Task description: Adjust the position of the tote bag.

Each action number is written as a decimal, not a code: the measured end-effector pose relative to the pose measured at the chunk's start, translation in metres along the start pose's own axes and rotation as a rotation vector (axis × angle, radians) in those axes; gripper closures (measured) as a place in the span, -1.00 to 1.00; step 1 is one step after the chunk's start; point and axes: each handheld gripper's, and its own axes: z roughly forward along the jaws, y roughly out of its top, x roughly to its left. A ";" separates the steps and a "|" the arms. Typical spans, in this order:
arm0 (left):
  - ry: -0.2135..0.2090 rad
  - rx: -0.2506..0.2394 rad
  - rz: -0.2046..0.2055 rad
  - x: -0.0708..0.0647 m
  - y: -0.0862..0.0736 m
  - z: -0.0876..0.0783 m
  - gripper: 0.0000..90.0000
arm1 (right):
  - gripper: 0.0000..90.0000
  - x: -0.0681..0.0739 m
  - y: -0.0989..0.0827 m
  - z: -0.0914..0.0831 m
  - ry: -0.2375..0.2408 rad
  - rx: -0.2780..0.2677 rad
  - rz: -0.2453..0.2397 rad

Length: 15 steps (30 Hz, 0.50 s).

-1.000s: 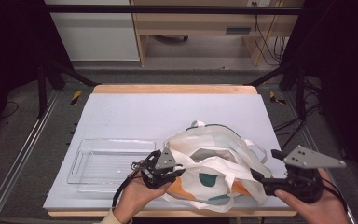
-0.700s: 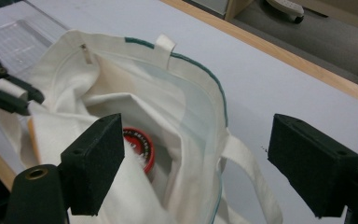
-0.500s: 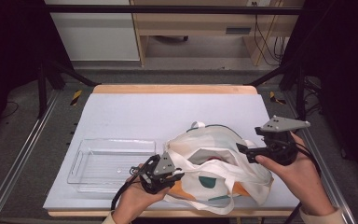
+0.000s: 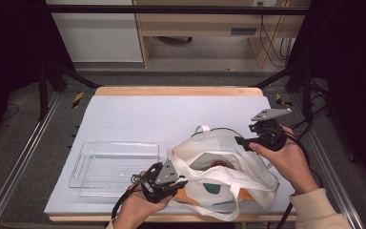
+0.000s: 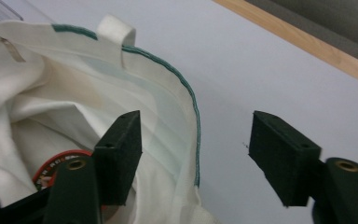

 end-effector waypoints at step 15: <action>-0.002 0.006 0.024 -0.009 -0.005 -0.007 0.76 | 0.76 -0.001 -0.020 0.017 0.019 0.086 -0.019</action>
